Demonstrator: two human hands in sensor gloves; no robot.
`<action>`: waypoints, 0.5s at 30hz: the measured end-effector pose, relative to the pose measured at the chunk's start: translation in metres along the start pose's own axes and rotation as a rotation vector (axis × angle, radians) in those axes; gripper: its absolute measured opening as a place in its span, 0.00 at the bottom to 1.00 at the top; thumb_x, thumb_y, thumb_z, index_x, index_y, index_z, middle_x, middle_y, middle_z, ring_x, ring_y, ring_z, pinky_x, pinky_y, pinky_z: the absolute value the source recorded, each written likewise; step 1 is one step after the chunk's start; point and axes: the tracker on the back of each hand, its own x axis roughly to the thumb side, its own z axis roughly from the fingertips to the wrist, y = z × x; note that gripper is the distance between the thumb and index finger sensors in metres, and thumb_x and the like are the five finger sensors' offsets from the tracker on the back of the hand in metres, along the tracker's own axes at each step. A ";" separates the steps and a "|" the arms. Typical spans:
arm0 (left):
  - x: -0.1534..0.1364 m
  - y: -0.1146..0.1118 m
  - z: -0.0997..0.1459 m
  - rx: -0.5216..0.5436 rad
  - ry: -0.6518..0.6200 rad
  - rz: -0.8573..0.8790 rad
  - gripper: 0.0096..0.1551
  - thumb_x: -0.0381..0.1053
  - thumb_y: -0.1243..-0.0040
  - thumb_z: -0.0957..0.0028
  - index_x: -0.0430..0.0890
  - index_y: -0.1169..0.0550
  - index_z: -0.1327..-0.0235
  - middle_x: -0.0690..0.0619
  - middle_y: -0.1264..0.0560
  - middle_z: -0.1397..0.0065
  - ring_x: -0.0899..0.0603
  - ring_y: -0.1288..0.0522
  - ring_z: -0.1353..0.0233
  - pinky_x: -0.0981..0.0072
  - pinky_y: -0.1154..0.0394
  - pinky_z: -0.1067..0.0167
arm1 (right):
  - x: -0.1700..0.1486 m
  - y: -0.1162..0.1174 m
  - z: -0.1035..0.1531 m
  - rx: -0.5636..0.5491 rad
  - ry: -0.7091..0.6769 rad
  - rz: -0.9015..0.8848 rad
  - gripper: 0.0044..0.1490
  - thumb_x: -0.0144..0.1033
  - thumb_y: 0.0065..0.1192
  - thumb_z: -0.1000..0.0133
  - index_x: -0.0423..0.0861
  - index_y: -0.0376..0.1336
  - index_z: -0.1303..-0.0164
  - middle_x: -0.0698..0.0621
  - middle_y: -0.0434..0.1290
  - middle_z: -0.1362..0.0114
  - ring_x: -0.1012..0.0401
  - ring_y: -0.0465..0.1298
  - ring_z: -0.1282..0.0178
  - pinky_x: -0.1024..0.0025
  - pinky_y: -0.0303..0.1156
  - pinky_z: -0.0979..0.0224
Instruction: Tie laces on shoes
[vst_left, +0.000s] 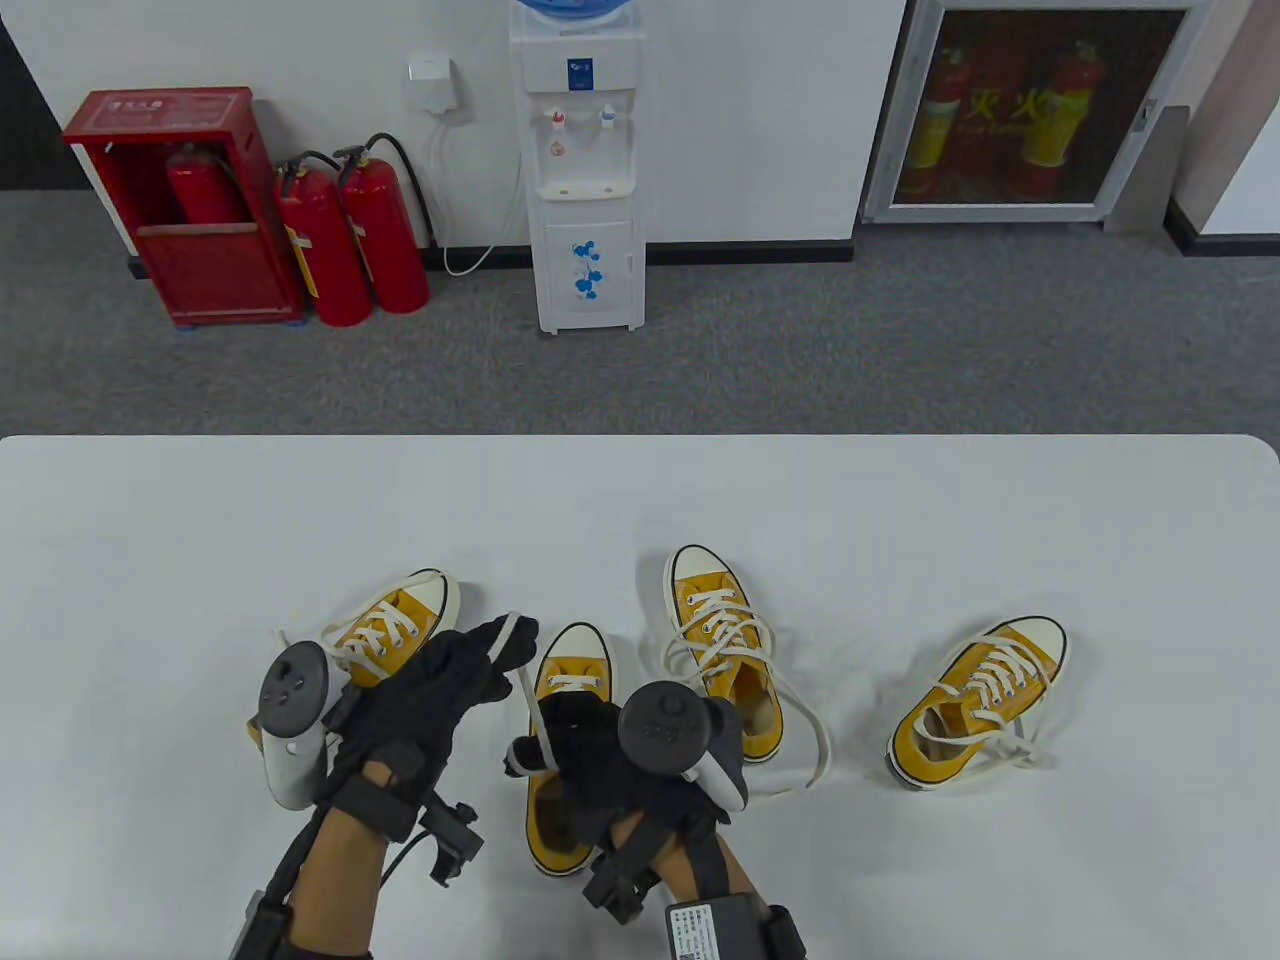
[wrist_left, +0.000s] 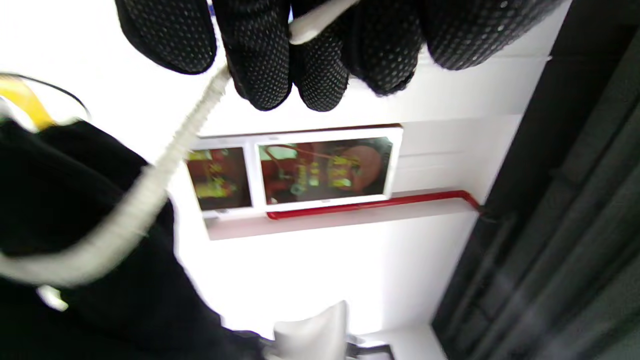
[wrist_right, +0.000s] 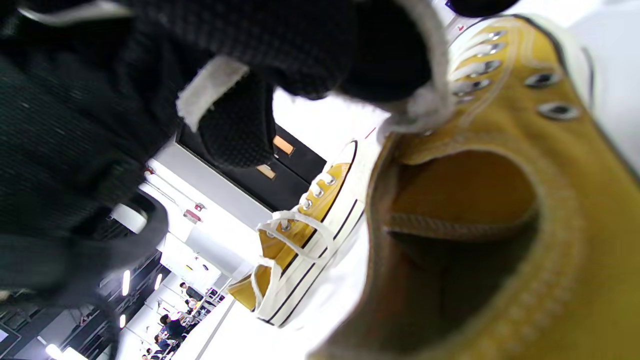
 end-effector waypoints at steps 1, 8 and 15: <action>-0.005 0.001 -0.001 0.011 0.018 -0.037 0.20 0.63 0.44 0.44 0.51 0.22 0.50 0.53 0.29 0.18 0.40 0.26 0.19 0.37 0.31 0.29 | -0.001 0.000 0.000 -0.001 -0.004 -0.006 0.28 0.20 0.65 0.54 0.54 0.79 0.48 0.50 0.62 0.23 0.55 0.73 0.45 0.35 0.50 0.26; -0.033 0.006 0.002 0.007 0.133 -0.164 0.20 0.63 0.44 0.44 0.50 0.23 0.50 0.50 0.28 0.19 0.40 0.23 0.24 0.39 0.30 0.33 | -0.008 -0.002 0.000 -0.001 0.005 -0.099 0.27 0.20 0.65 0.55 0.55 0.80 0.51 0.50 0.63 0.24 0.55 0.73 0.44 0.34 0.50 0.26; -0.062 0.000 0.007 -0.028 0.211 -0.144 0.21 0.63 0.46 0.44 0.50 0.23 0.49 0.46 0.24 0.22 0.42 0.19 0.33 0.43 0.26 0.40 | -0.016 -0.001 0.000 0.013 0.026 -0.196 0.27 0.20 0.66 0.54 0.54 0.81 0.52 0.51 0.63 0.23 0.55 0.73 0.44 0.35 0.50 0.25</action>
